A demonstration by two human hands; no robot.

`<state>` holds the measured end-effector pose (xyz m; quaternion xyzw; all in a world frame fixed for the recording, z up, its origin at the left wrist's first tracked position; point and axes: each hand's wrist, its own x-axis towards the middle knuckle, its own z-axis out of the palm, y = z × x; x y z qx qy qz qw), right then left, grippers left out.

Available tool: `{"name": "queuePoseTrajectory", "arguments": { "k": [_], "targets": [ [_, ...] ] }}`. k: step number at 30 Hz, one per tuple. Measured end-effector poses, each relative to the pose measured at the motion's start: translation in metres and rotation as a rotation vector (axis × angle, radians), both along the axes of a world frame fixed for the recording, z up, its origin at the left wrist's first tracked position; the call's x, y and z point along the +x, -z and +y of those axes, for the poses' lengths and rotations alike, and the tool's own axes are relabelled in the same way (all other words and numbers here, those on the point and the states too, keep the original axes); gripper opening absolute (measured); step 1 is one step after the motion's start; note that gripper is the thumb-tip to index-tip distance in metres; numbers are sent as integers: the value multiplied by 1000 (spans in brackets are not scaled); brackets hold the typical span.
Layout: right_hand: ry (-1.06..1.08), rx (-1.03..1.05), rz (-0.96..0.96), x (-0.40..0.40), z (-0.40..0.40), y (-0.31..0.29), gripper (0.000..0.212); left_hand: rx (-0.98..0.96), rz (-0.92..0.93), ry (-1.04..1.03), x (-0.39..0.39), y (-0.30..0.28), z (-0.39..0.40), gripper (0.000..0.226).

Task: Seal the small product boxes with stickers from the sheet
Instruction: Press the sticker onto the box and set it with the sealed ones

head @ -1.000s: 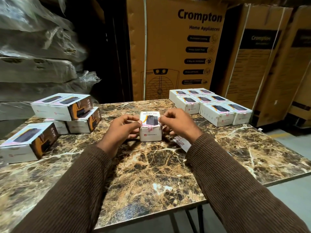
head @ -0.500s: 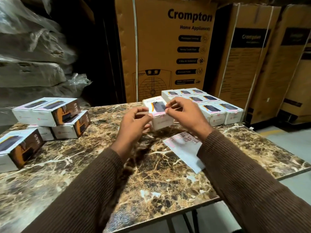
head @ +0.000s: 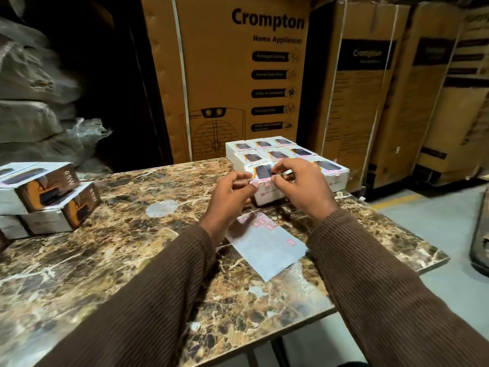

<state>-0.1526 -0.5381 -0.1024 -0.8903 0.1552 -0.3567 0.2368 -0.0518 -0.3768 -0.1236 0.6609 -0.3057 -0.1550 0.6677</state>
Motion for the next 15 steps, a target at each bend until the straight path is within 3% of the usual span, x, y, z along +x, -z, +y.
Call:
{"name": "queuePoseTrajectory", "arguments": {
  "k": [3, 10, 15],
  "targets": [
    [26, -23, 6, 2, -2, 2, 11, 7, 9, 15, 0, 3, 1, 26],
    [134, -124, 65, -2, -1, 5, 7, 10, 29, 73, -2, 3, 4, 47],
    [188, -117, 70, -5, 4, 4, 5, 3, 21, 51, -3, 2, 8, 33]
  ]
}}
